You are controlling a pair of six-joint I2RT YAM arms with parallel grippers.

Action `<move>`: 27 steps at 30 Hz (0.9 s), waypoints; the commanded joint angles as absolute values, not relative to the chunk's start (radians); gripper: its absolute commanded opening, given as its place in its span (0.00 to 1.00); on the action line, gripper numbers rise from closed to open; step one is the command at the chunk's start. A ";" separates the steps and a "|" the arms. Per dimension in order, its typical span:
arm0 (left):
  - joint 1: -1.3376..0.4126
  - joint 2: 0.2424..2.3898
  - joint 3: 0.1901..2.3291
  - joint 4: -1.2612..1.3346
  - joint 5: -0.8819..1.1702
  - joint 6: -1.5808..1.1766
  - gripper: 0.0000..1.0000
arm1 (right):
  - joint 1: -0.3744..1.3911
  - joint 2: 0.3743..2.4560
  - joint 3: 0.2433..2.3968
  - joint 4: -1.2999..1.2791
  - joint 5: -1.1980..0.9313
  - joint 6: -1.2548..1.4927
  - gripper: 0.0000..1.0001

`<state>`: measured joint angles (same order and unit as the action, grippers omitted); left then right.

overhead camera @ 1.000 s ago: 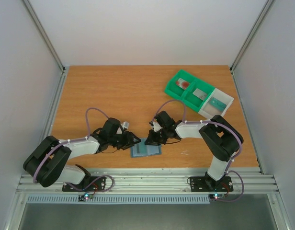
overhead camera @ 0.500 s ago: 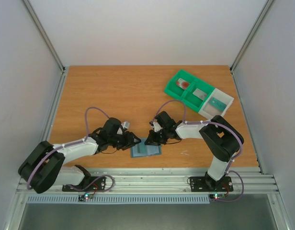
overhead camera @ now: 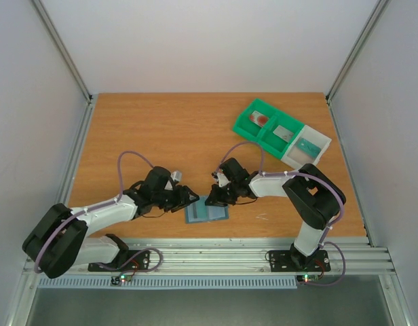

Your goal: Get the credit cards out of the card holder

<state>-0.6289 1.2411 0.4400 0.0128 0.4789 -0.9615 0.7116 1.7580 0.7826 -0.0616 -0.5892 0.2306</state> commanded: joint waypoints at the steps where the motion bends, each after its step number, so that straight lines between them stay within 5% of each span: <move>1: -0.631 1.264 0.434 0.091 0.490 -0.959 0.55 | 0.707 1.765 0.759 -0.114 -0.515 0.237 0.01; 27: -0.632 1.331 0.420 0.158 0.479 -0.949 0.61 | 0.707 1.749 0.729 -0.089 -0.510 0.254 0.01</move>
